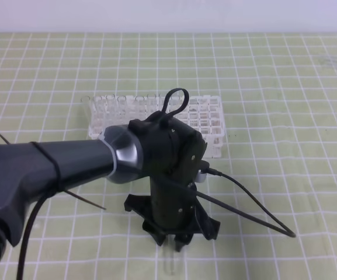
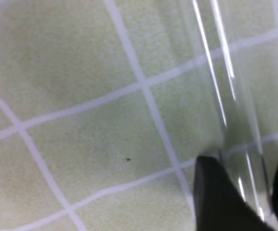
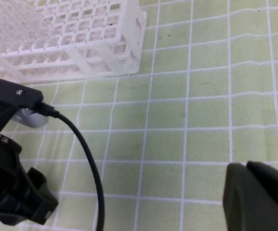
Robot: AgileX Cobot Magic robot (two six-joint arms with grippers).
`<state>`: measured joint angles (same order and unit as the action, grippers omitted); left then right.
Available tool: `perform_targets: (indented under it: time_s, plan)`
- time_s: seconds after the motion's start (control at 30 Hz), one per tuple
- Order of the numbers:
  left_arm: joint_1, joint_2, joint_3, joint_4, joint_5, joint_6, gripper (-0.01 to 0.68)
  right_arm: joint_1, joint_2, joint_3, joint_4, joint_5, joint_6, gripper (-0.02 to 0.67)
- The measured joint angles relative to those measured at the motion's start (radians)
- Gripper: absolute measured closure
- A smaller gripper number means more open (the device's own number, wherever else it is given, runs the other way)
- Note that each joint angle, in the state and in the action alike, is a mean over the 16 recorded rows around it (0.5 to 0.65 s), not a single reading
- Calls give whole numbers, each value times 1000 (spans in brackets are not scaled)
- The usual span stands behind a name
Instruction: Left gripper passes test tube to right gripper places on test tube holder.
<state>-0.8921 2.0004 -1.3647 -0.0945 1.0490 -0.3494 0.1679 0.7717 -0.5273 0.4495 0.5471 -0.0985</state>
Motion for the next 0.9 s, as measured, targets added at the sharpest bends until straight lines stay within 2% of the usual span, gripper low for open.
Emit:
perform_targets:
  time_s: [0.13,0.3,0.9]
  plan:
    - [0,0,0,2,7,-3,502,0,0,0,3,0,-5,666]
    - [0,-2,1,1,20,-5,545,0,0,0,7,0,-11,666]
    - [0,-95,-37,28,60,1,556,0,0,0,10,4,-14,666]
